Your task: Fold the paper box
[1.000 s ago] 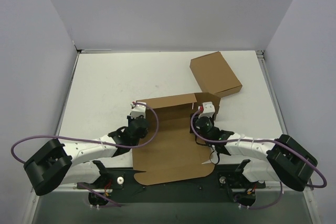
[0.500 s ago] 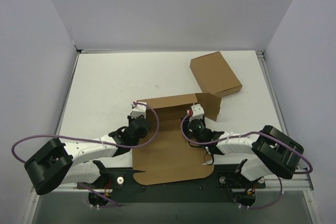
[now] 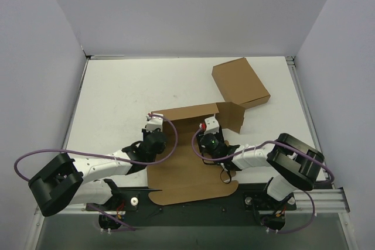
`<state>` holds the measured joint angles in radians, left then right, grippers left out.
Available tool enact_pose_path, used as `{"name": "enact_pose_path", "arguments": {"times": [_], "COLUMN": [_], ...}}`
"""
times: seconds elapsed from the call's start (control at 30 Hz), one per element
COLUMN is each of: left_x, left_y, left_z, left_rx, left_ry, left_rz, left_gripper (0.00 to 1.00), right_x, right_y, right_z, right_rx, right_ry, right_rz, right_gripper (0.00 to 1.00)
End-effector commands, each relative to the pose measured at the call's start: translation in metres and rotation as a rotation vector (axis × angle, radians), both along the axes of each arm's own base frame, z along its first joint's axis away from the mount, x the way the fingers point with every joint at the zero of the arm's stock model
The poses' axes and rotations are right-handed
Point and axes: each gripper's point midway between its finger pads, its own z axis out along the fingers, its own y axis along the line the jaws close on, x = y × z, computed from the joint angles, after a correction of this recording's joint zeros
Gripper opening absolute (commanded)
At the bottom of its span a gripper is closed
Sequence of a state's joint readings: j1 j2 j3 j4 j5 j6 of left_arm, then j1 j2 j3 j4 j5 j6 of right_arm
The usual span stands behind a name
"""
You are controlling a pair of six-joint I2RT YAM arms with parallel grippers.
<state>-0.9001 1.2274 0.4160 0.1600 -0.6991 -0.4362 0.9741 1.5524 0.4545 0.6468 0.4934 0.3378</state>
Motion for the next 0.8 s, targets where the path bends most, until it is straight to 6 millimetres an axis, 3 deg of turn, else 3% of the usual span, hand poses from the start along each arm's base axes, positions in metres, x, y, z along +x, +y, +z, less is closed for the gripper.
{"name": "enact_pose_path", "arguments": {"times": [0.0,0.17,0.3,0.33,0.4,0.43,0.5,0.53,0.57,0.63,0.77], "left_x": [-0.005,-0.003,0.003,0.007,0.010,0.012,0.016,0.016,0.016,0.016,0.015], "left_y": [-0.025,-0.021,-0.015,-0.009,-0.005,-0.003,0.005,0.007,0.009,0.010,0.012], "left_z": [-0.001,-0.003,-0.004,-0.003,-0.002,0.000,0.000,0.002,0.001,0.003,0.004], "left_rx": [-0.064,-0.065,-0.076,-0.072,-0.062,-0.061,-0.051,-0.054,-0.056,-0.065,-0.066], "left_ry": [0.046,0.070,0.105,0.106,0.114,0.112,0.115,0.112,0.109,0.100,0.092], "left_rz": [-0.087,-0.076,-0.067,-0.050,-0.050,-0.046,-0.028,-0.028,-0.026,-0.034,-0.036], "left_gripper": [0.29,0.29,0.29,0.29,0.29,0.29,0.29,0.29,0.29,0.29,0.29], "right_x": [-0.026,-0.034,-0.043,-0.046,-0.058,-0.068,-0.089,-0.093,-0.100,-0.098,-0.070], "right_y": [0.025,0.028,0.038,0.044,0.044,0.063,0.060,0.066,0.056,0.043,0.002], "right_z": [-0.020,-0.013,0.018,0.037,0.051,0.089,0.108,0.149,0.152,0.185,0.231], "right_rx": [0.069,0.112,0.165,0.198,0.179,0.256,0.245,0.315,0.287,0.322,0.315], "right_ry": [0.124,0.148,0.146,0.128,0.167,0.158,0.210,0.166,0.195,0.153,0.091], "right_rz": [0.089,0.117,0.157,0.189,0.241,0.340,0.400,0.435,0.433,0.393,0.236], "right_gripper": [0.54,0.67,0.73,0.74,0.74,0.74,0.75,0.75,0.75,0.80,0.82]}}
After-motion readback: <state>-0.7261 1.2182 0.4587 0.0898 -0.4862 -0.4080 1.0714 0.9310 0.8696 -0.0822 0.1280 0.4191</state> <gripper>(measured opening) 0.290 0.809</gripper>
